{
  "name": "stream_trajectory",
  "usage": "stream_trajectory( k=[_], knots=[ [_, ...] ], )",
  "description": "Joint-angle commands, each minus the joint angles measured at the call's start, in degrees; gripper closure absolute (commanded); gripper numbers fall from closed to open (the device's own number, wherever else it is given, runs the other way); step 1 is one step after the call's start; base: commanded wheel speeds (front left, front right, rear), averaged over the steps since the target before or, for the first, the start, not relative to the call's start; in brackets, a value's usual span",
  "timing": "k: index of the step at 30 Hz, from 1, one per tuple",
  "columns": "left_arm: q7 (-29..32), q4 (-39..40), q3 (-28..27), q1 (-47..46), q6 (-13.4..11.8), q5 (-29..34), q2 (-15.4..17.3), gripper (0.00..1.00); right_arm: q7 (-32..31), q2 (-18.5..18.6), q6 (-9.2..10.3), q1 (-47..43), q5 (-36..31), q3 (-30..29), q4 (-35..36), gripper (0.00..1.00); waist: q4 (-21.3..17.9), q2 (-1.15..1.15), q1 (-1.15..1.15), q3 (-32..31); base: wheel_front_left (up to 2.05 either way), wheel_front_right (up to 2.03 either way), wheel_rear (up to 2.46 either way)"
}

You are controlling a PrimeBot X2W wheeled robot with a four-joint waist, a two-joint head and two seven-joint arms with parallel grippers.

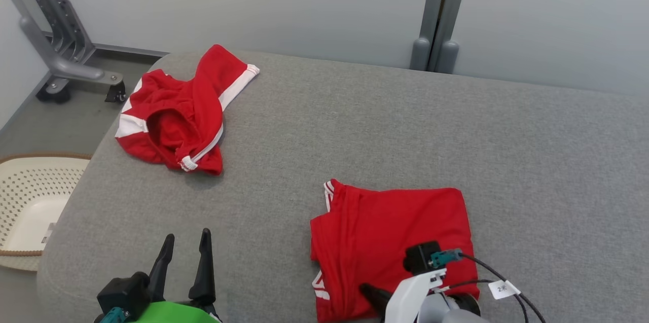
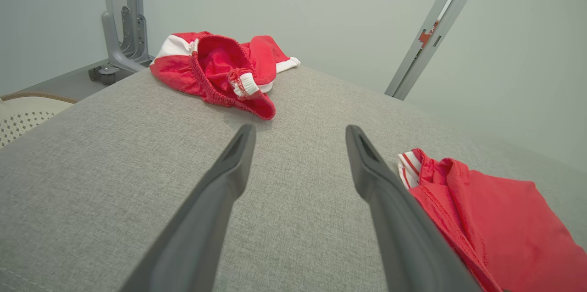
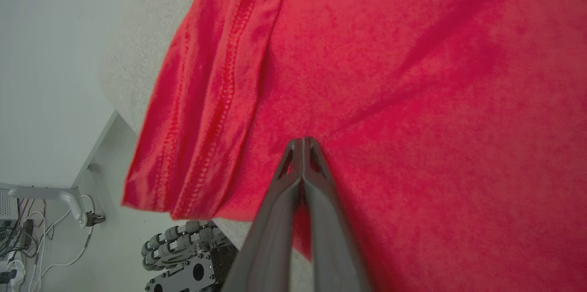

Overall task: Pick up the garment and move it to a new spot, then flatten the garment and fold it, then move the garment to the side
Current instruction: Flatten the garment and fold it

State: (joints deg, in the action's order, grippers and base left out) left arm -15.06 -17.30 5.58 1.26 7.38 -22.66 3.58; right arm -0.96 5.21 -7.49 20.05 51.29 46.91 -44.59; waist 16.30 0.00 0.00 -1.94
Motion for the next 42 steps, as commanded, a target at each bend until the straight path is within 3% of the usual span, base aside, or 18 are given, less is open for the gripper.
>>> stream_trajectory(
  k=[1, 8, 13, 14, 15, 16, 17, 18, 19, 24, 29, 35, 42],
  knots=[
    [-0.14, -0.17, -0.05, -0.85, 0.18, -0.19, 0.13, 0.0, -0.39, -0.42, 0.01, -0.76, 0.79, 1.12, 0.0, 1.0, 1.51, 0.0, 0.0, 0.2, 0.0, 0.0, 0.0],
    [-0.14, 0.13, -0.46, -1.22, 0.18, -0.14, 0.55, 0.0, 4.0, -1.9, 0.01, 1.81, 3.97, 8.26, 4.58, 1.0, 2.31, 0.0, 0.0, 0.48, 0.0, 0.0, 0.0],
    [-0.14, 0.9, -0.97, -0.71, 0.18, 0.34, 0.44, 0.0, 9.05, -0.56, 0.01, 3.79, 7.03, 8.93, 7.68, 1.0, 0.49, 0.0, 0.0, 0.4, 0.0, 0.0, 0.0],
    [-0.14, 1.01, -1.04, -0.6, 0.18, 0.37, 0.4, 0.0, 10.02, 0.39, 0.01, 4.24, 7.36, 8.85, 8.39, 0.86, -0.04, 0.0, 0.0, 0.34, 0.0, 0.0, 0.0],
    [-0.14, 1.1, -1.13, -0.53, 0.18, 0.39, 0.38, 0.0, 10.94, 1.19, 0.01, 4.63, 7.69, 8.63, 9.05, 0.78, -0.58, 0.0, 0.0, 0.32, 0.0, 0.0, 0.0],
    [-0.14, 1.25, -1.13, -0.5, 0.18, 0.43, 0.34, 0.0, 11.88, 2.3, 0.01, 5.09, 7.95, 8.24, 9.71, 0.59, -1.18, 0.0, 0.0, 0.27, 0.0, 0.0, 0.0],
    [-0.14, 1.38, -1.15, -0.4, 0.18, 0.49, 0.31, 0.0, 12.47, 3.3, 0.01, 5.39, 8.04, 7.86, 10.18, 0.51, -1.76, 0.0, 0.0, 0.21, 0.0, 0.0, 0.0],
    [-0.14, 1.52, -1.22, -0.29, 0.18, 0.62, 0.29, 0.0, 13.14, 4.62, 0.01, 5.75, 7.98, 7.31, 10.61, 0.08, -2.42, 0.0, 0.0, 0.16, 0.0, 0.0, 0.0],
    [-0.14, 1.68, -1.26, -0.23, 0.18, 0.69, 0.27, 0.0, 13.67, 5.65, 0.01, 6.11, 7.85, 6.61, 10.92, 0.0, -2.99, 0.0, 0.0, 0.1, 0.0, 0.0, 0.0],
    [-0.14, 3.12, -2.11, -0.05, 0.18, 1.16, 0.18, 0.0, 15.63, 10.92, 0.01, 6.88, 6.47, 1.34, 13.26, 0.0, -6.17, 0.0, 0.0, -0.25, 0.0, 0.0, 0.0],
    [-0.14, 5.22, -3.97, -0.62, 0.18, 3.2, 0.54, 0.0, 16.14, 14.94, 0.01, 5.37, 1.5, -8.77, 17.27, 0.0, -8.98, 0.0, 0.0, -0.65, 0.0, 0.0, 0.0],
    [-0.14, 6.76, -4.73, -1.84, 0.17, 6.51, 0.45, 0.0, 16.15, 13.63, 0.01, -2.39, -12.6, -25.88, 24.07, 0.0, -11.25, 0.0, 0.0, -0.61, 0.0, 0.0, 0.0],
    [-0.14, 7.39, -4.96, -1.61, 0.17, 8.2, 0.05, 0.0, 16.13, 8.48, 0.01, -11.95, -25.42, -36.27, 28.86, 0.0, -13.04, 0.0, 0.0, -0.93, 0.0, 0.0, 0.0]
  ],
)
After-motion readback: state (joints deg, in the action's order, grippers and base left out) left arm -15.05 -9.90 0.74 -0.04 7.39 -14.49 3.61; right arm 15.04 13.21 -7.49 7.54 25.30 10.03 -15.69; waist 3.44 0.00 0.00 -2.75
